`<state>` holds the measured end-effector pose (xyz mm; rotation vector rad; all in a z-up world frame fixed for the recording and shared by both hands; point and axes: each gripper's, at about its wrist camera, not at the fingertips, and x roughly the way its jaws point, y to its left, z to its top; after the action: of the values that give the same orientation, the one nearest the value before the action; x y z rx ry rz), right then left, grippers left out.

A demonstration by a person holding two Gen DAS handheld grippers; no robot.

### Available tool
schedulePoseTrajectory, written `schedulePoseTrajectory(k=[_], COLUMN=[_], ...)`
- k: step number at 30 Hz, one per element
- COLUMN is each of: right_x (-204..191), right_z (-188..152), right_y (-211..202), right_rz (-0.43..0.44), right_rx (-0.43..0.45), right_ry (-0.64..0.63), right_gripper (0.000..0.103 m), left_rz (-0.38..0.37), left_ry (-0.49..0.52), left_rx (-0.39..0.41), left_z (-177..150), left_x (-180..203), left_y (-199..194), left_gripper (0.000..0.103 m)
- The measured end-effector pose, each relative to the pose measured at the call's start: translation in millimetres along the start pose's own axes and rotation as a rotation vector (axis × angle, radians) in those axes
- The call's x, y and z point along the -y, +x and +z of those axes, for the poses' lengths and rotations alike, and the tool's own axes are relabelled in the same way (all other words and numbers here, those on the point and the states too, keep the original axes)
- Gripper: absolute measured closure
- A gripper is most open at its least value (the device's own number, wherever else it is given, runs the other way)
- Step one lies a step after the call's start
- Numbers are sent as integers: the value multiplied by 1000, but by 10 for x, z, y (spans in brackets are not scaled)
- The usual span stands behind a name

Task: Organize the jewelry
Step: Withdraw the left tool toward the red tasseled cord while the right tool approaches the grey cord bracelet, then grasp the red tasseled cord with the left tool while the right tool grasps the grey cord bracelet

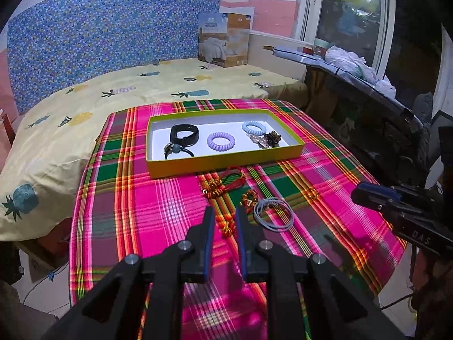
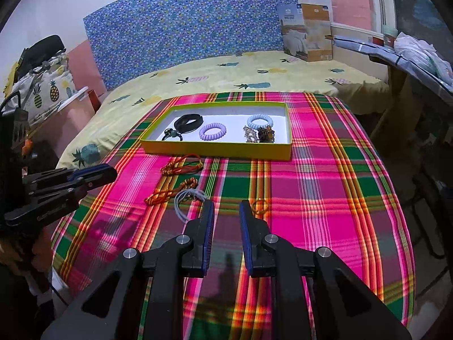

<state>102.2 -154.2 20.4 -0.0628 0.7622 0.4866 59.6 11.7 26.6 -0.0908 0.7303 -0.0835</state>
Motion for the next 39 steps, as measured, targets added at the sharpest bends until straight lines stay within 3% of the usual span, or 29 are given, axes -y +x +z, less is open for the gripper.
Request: schedulePoseTrajectory(k=[18, 22, 26, 39], right_x=[61, 100, 123, 162], right_z=[-117, -126, -131, -143], right_y=[16, 59, 115, 326], right_rz=[-6, -6, 0, 11], right_rx=[-19, -29, -37, -77], right_ry=[22, 27, 28, 40], right_gripper=[85, 84, 66, 66], left_rz=[-8, -11, -16, -27], left_ry=[7, 15, 28, 76], left_rx=[-26, -41, -61, -111], left_z=[-133, -143, -161, -160], left_x=[45, 38, 36, 45], left_y=[61, 148, 271, 636], left_gripper=[81, 74, 72, 72])
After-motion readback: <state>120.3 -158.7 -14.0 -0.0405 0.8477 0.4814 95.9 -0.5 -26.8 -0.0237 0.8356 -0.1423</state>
